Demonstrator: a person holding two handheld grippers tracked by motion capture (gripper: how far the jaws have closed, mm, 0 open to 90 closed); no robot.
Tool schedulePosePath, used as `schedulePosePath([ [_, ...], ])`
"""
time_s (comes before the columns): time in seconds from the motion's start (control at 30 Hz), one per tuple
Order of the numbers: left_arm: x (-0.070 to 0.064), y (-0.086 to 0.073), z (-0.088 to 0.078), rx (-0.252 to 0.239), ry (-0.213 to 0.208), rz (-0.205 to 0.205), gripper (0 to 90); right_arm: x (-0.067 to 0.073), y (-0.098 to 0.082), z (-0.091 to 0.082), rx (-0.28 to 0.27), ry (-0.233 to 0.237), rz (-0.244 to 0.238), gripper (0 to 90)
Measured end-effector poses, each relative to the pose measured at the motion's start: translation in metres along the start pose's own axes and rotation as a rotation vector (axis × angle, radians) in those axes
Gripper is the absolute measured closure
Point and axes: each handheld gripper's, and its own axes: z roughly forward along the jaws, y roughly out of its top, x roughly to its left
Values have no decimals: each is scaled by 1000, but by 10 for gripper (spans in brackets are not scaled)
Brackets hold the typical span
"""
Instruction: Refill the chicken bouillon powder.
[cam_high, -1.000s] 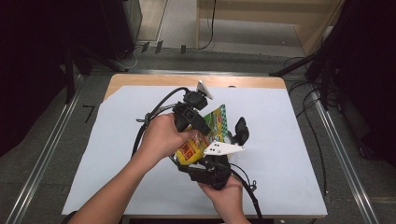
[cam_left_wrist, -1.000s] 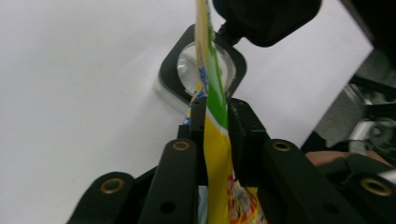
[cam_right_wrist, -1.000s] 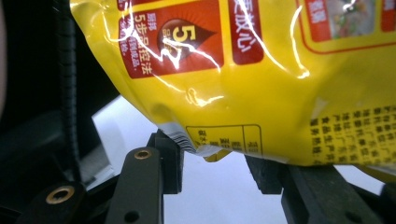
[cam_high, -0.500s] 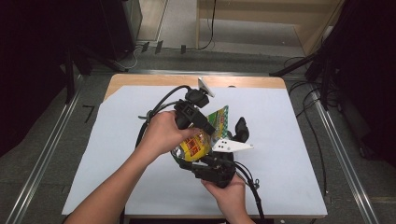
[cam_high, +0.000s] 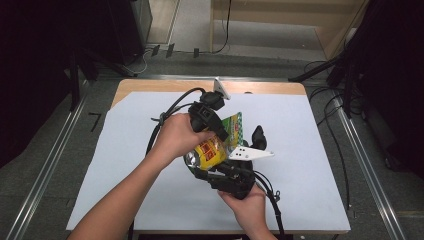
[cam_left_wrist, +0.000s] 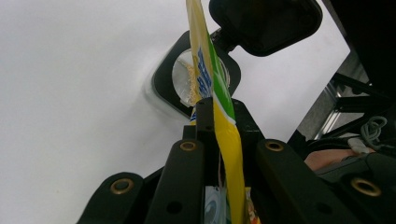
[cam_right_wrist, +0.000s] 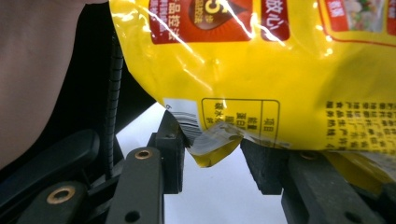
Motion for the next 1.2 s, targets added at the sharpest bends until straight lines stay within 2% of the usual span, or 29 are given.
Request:
schedulePosePath([
  [0.07, 1, 1, 0, 4, -10, -10, 859, 0, 1, -1, 5, -5, -3, 629],
  [0.37, -2, 8, 1, 37, -1, -26, 847, 2, 5, -2, 8, -29, -14, 616],
  [0.57, -3, 9, 1, 28, 9, -49, 844, 6, 5, 0, 4, -63, -29, 562],
  [0.67, -5, 9, 1, 28, 13, -49, 844, 8, 5, 1, 14, -90, -38, 612],
  [0.8, -4, 9, -2, 31, -9, -58, 841, 9, 8, -2, 15, -82, -30, 629],
  [0.9, 2, 10, -6, 18, -34, -74, 844, 9, 12, -4, 13, -70, -28, 634],
  [1.2, 11, 10, 1, 40, -37, -83, 846, 5, 10, -4, 43, -72, -18, 637],
])
